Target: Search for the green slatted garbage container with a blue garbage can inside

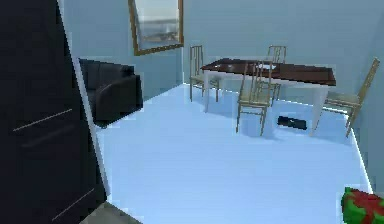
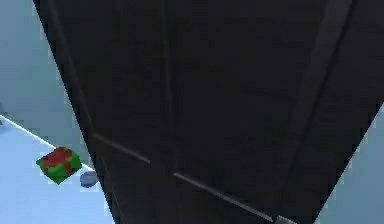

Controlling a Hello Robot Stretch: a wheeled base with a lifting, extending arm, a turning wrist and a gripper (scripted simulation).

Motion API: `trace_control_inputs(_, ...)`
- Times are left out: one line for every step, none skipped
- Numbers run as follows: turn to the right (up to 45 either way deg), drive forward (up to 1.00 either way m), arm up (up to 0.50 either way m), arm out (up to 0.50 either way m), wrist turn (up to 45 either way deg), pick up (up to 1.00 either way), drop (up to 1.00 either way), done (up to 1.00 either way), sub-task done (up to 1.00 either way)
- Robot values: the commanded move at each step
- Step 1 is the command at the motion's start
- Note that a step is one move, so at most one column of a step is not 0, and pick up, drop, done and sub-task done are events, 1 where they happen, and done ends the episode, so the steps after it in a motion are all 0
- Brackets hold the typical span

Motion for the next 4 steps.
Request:
trace_control_inputs(-45.0,0.0,0.0,0.0,0.0,0.0,0.0,0.0,0.0)
trace_control_inputs(-9.0,0.0,0.0,0.0,0.0,0.0,0.0,0.0,0.0)
trace_control_inputs(0.0,0.2,0.0,0.0,0.0,0.0,0.0,0.0,0.0)
trace_control_inputs(-45.0,0.0,0.0,0.0,0.0,0.0,0.0,0.0,0.0)
